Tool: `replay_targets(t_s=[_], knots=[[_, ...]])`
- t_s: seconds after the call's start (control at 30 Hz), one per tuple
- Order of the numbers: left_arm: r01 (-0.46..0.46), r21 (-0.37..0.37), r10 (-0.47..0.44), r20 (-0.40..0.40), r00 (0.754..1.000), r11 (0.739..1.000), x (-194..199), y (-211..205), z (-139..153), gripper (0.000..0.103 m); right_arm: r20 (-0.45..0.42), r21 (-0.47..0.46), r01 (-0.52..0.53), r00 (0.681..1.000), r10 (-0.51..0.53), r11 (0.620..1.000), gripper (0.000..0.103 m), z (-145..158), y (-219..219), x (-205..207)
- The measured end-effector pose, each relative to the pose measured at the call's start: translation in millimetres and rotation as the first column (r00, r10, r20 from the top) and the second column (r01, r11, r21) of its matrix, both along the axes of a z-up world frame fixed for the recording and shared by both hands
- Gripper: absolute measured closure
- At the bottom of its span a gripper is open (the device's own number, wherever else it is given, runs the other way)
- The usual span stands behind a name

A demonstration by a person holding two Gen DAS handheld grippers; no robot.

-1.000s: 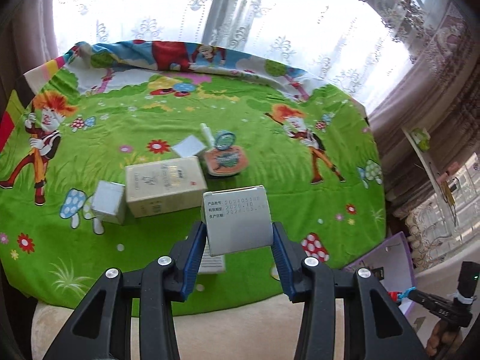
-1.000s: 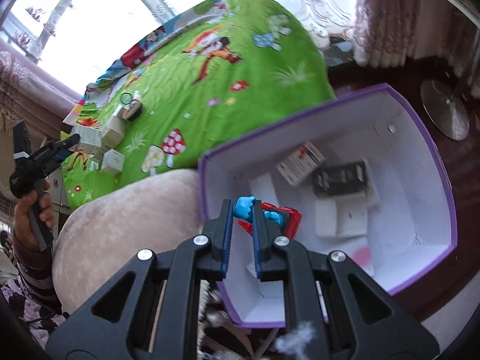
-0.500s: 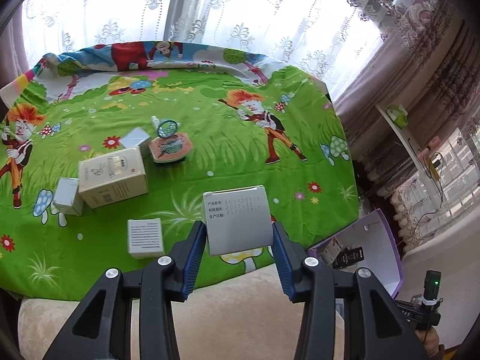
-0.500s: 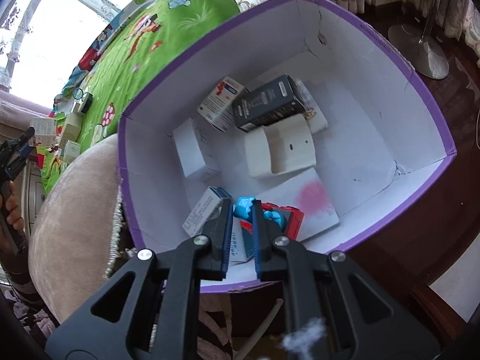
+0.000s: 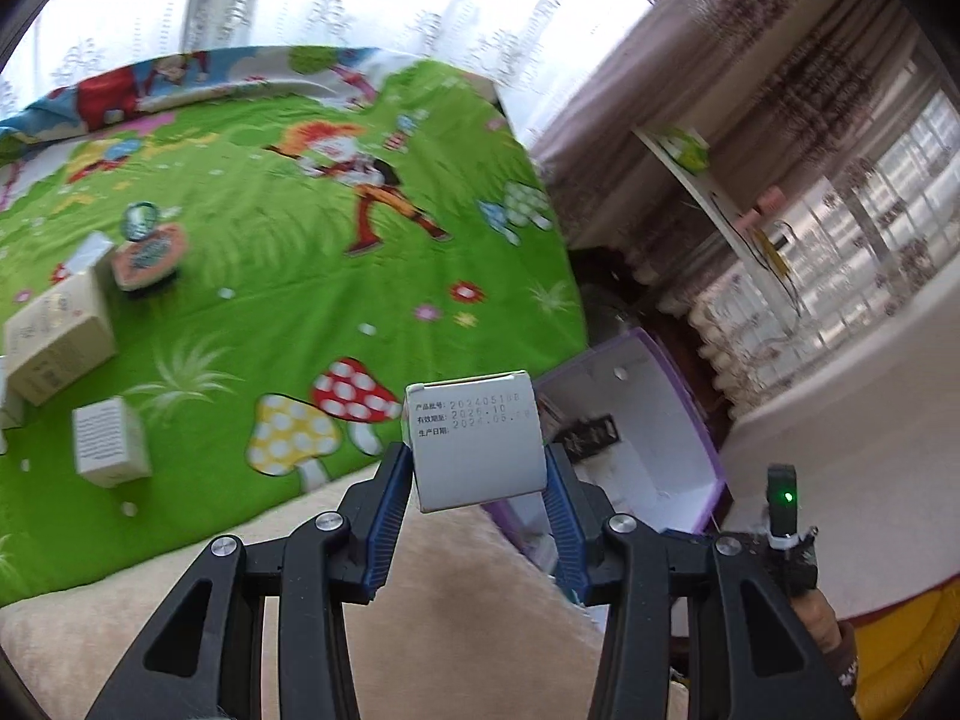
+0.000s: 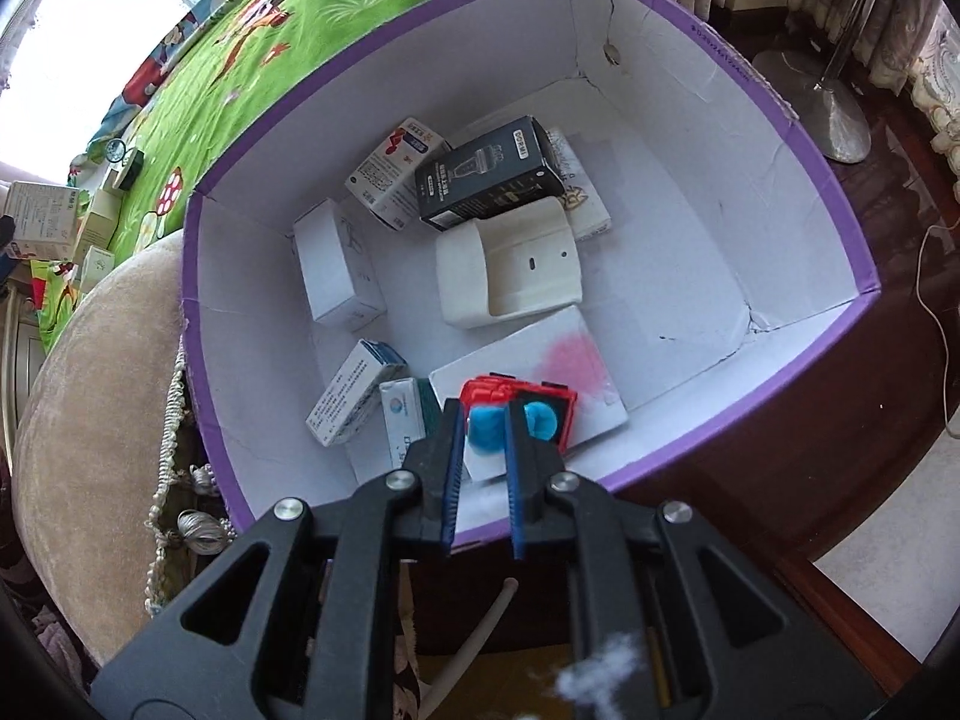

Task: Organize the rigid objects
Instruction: 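Carry the white box and red toy car over the storage box, then open both tools to drop the white box and red car into the storage box, then move both open tools back toward the remaining boxes on the bedspread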

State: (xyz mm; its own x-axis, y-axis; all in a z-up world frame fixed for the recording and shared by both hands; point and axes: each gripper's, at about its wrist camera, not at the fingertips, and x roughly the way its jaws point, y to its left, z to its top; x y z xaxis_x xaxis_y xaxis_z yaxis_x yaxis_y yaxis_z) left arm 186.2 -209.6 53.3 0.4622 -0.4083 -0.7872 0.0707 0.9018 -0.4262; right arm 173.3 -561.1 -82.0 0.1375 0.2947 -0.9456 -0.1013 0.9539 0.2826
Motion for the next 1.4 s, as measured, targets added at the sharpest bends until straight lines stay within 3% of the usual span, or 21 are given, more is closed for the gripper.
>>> replay_targets(t_s=[0.3, 0.53, 0.6, 0.67, 0.93, 1.4], knots=[[0.184, -0.078, -0.19, -0.081, 0.978, 0.98, 2, -66, -22, 0.058, 0.033, 0.012, 0.02, 0.999, -0.021, 1.0, 0.086, 20, -5, -4], [0.282, -0.131, -0.296, -0.112, 0.949, 0.951, 2, -101, -33, 0.054, 0.095, 0.032, 0.025, 0.995, -0.028, 0.999, 0.064, 42, 3, -2], [0.283, -0.126, -0.297, -0.115, 0.948, 0.951, 0, -102, -35, 0.045, 0.109, 0.043, 0.014, 0.994, -0.018, 0.999, 0.06, 48, 9, -1], [0.27, -0.13, -0.286, -0.12, 0.951, 0.954, 1, -99, -35, 0.043, 0.122, 0.05, 0.005, 0.992, -0.011, 0.999, 0.057, 53, 14, -1], [0.236, -0.148, -0.254, -0.122, 0.959, 0.96, -1, -85, -35, 0.043, 0.139, 0.057, -0.022, 0.99, 0.014, 0.998, 0.053, 59, 30, 2], [0.106, -0.146, -0.122, -0.1, 0.988, 0.984, -5, -31, -28, 0.043, 0.189, 0.077, -0.122, 0.976, 0.106, 0.99, 0.049, 85, 85, 5]])
